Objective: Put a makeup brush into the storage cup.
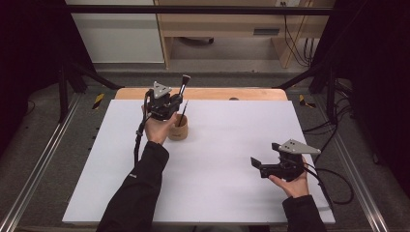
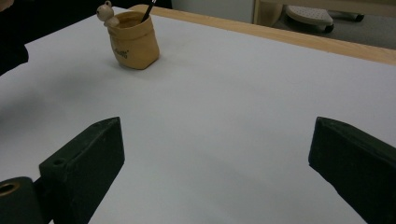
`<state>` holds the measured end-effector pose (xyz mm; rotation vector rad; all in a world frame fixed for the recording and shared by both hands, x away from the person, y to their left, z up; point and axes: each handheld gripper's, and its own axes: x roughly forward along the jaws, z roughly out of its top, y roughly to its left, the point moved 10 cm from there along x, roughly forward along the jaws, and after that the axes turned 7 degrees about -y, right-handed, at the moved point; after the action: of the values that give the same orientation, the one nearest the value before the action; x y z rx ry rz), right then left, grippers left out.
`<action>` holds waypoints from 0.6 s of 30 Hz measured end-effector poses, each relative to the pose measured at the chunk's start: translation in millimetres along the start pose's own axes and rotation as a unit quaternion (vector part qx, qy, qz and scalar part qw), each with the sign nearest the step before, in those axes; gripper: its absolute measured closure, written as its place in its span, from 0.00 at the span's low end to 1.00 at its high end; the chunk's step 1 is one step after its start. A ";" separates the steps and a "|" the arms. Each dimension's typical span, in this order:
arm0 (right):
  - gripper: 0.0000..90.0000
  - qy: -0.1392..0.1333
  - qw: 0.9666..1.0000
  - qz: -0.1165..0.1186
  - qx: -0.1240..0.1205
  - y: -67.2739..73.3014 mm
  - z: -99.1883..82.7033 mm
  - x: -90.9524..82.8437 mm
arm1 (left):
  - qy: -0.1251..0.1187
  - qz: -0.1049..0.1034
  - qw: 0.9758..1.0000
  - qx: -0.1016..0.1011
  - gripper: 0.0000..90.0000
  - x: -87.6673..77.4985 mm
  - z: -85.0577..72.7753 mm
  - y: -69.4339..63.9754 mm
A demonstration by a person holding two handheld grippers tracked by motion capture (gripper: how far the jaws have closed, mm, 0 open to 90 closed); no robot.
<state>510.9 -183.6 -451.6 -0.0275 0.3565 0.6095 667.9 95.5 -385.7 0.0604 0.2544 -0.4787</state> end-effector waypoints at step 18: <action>0.05 0.000 1.000 0.000 0.001 -1.2 0.0 -0.6 | -0.006 0.008 1.000 -0.006 0.87 22.8 -11.2 2.2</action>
<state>511.1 -184.9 -451.5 -0.0258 0.3561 0.6098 685.9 88.5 -402.3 0.0489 0.2453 -0.4613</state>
